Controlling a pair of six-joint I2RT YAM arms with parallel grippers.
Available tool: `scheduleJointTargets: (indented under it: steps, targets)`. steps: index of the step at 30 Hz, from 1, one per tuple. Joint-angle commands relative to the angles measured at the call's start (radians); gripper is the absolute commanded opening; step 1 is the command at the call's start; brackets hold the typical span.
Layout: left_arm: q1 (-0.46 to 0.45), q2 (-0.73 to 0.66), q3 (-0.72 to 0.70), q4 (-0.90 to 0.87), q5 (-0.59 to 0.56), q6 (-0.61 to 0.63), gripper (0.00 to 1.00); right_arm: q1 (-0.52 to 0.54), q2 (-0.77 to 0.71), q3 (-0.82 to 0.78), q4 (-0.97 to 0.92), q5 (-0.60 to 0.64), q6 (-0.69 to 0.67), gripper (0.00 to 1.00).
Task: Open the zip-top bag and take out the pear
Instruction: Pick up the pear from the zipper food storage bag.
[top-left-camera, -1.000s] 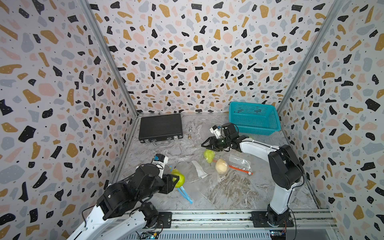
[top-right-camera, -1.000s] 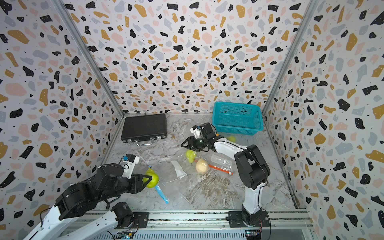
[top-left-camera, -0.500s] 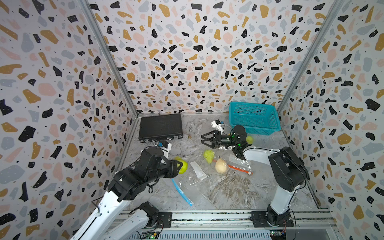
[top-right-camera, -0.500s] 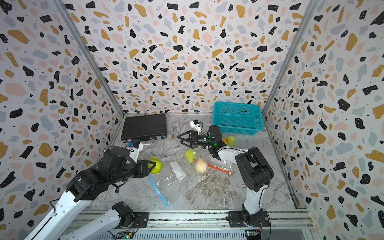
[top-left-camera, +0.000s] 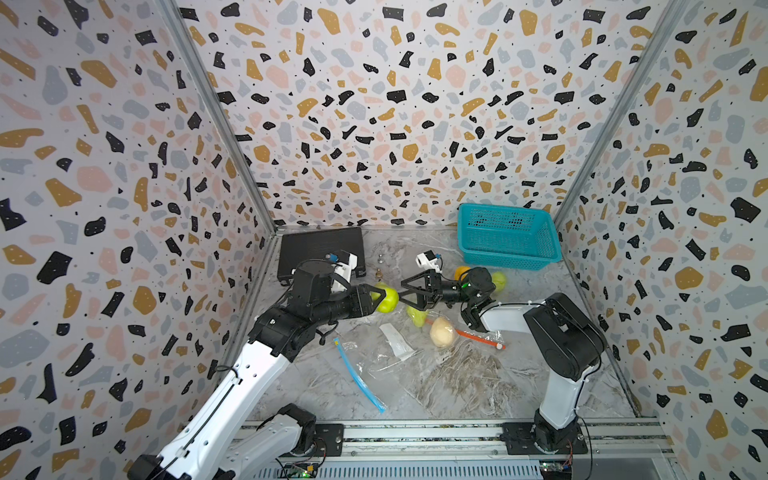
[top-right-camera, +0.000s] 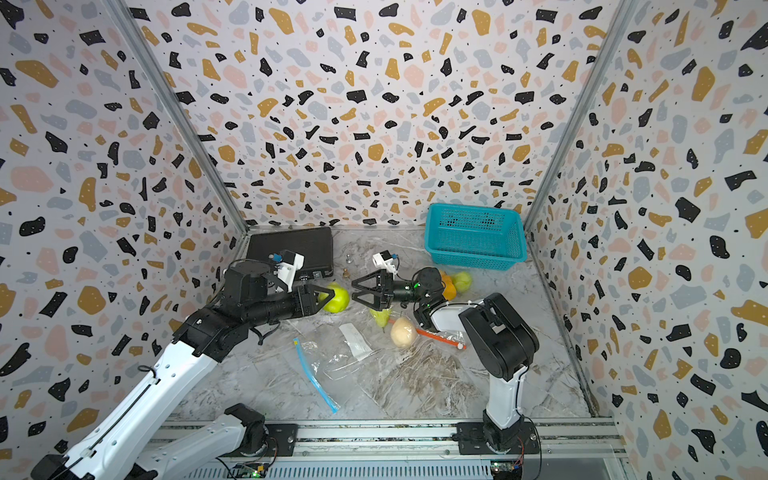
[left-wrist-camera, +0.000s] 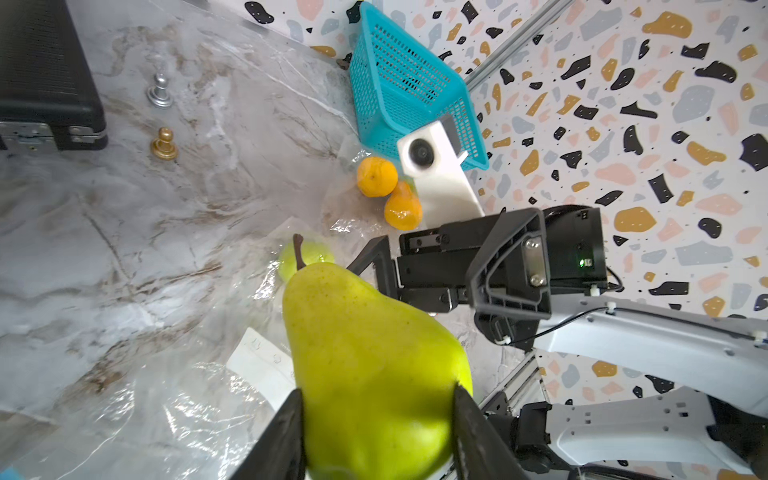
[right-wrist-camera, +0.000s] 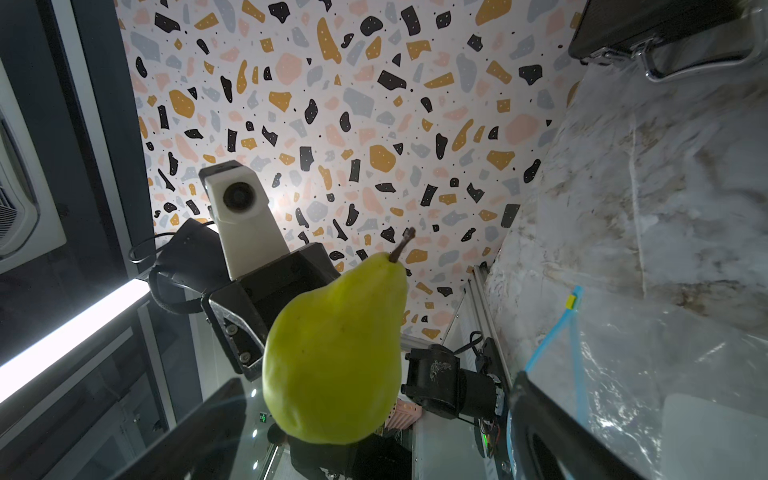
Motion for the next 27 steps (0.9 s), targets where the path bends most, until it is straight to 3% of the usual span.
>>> scheduleJointTargets:
  steps: [1, 15, 20, 23, 27]
  targets:
    - [0.007, 0.005, 0.003, 0.124, 0.042, -0.028, 0.42, 0.010, -0.008, 0.028, 0.057, 0.006, 0.018, 1.00]
    - [0.007, 0.048, -0.073, 0.243, 0.058, -0.074, 0.42, 0.051, 0.015, 0.096, 0.057, 0.017, 0.059, 0.99]
    - [0.007, 0.063, -0.082, 0.247, 0.044, -0.061, 0.42, 0.054, 0.013, 0.089, 0.057, 0.019, 0.072, 0.88]
    - [0.007, 0.068, -0.085, 0.237, 0.033, -0.048, 0.44, 0.054, 0.025, 0.098, 0.056, 0.011, 0.097, 0.73]
    - [0.013, 0.074, -0.084, 0.212, 0.005, -0.018, 0.58, 0.045, 0.036, 0.116, 0.055, 0.007, 0.118, 0.70]
